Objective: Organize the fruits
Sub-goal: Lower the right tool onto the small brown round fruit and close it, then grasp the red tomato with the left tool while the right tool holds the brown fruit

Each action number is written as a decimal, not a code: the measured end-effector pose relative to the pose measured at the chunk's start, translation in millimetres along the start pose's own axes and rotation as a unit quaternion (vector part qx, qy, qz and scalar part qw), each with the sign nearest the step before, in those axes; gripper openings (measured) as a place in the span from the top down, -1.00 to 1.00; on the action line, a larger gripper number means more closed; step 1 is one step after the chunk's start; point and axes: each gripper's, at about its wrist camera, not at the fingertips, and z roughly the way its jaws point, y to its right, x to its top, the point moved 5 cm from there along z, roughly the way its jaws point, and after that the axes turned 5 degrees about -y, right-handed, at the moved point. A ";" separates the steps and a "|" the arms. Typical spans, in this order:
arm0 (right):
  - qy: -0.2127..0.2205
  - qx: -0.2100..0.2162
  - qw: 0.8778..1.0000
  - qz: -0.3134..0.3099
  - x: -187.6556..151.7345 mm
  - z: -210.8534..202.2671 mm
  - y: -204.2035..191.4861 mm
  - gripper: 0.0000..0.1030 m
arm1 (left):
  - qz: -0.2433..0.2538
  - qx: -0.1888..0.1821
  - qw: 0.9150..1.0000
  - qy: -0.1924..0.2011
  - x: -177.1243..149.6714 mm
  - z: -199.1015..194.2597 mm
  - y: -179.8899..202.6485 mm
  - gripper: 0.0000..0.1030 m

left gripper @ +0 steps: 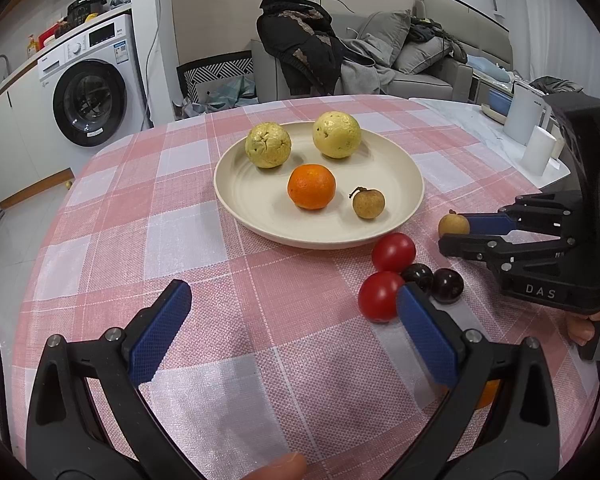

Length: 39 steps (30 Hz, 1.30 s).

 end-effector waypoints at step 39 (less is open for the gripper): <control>0.021 0.002 1.000 0.010 1.9 -10.2 1.6 0.47 | 0.079 -0.093 0.990 -0.071 -5.7 28.2 43.4 0.50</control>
